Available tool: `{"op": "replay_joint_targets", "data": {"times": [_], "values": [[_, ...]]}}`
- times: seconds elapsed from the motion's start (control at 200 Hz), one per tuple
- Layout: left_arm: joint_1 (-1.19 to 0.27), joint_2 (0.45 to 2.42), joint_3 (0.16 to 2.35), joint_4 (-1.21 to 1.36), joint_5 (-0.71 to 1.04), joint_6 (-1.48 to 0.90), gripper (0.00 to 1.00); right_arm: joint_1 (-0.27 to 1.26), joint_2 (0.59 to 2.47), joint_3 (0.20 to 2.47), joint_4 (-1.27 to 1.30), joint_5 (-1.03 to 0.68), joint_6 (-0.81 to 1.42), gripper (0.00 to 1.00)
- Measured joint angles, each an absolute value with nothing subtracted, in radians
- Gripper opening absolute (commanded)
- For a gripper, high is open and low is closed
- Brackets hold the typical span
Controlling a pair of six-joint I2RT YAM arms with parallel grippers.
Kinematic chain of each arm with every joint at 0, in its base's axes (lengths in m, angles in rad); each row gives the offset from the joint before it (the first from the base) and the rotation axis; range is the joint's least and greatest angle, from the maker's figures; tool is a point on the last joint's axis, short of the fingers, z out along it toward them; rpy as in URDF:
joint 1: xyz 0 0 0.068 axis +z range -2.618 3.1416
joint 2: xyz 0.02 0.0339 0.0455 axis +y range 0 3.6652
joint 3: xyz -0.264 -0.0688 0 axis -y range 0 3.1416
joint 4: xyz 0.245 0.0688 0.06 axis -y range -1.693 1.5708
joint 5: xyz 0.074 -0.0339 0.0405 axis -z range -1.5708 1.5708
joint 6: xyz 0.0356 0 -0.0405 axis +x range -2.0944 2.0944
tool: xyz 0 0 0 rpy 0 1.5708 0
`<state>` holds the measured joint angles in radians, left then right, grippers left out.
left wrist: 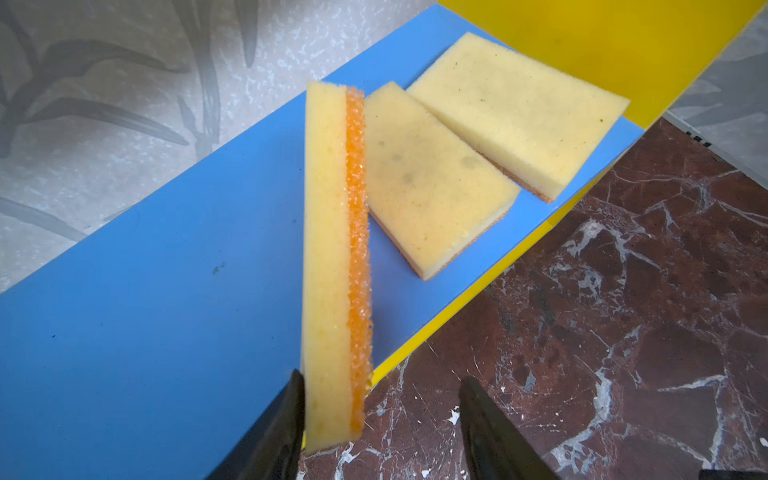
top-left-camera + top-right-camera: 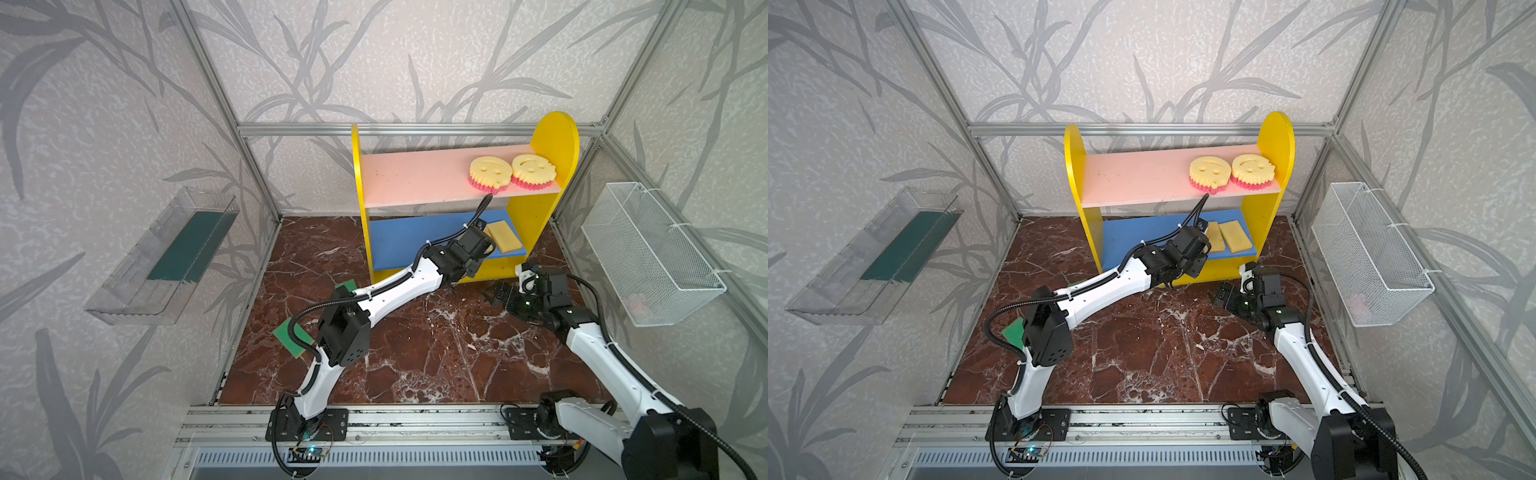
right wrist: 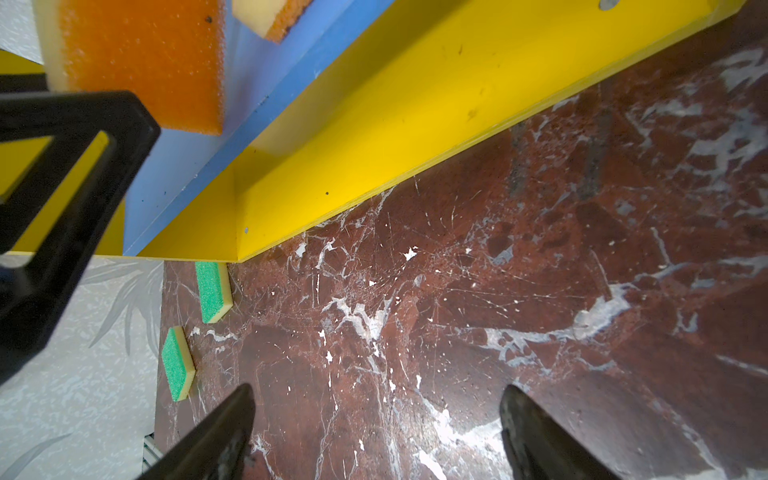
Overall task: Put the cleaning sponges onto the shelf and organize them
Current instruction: 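Raise the sponge with the left gripper onto the blue shelf beside the yellow sponges, then open the left gripper on the blue shelf and withdraw it toward the table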
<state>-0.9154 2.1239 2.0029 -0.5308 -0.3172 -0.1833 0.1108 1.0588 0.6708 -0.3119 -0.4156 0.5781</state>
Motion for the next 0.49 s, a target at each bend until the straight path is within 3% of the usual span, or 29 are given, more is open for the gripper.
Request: {"op": "replay_joint_targets", "data": {"times": [0.375,0.495], "values": [[-0.914,2.13,2.008,-0.496,-0.24,-0.211,0.64,0.11,1.059,0.671,-0.312,-0.395,0.58,0.9],[-0.913,2.13,2.008,-0.485,-0.228,-0.214,0.64,0.11,1.061,0.671,-0.312,-0.397,0.582,0.85]]}}
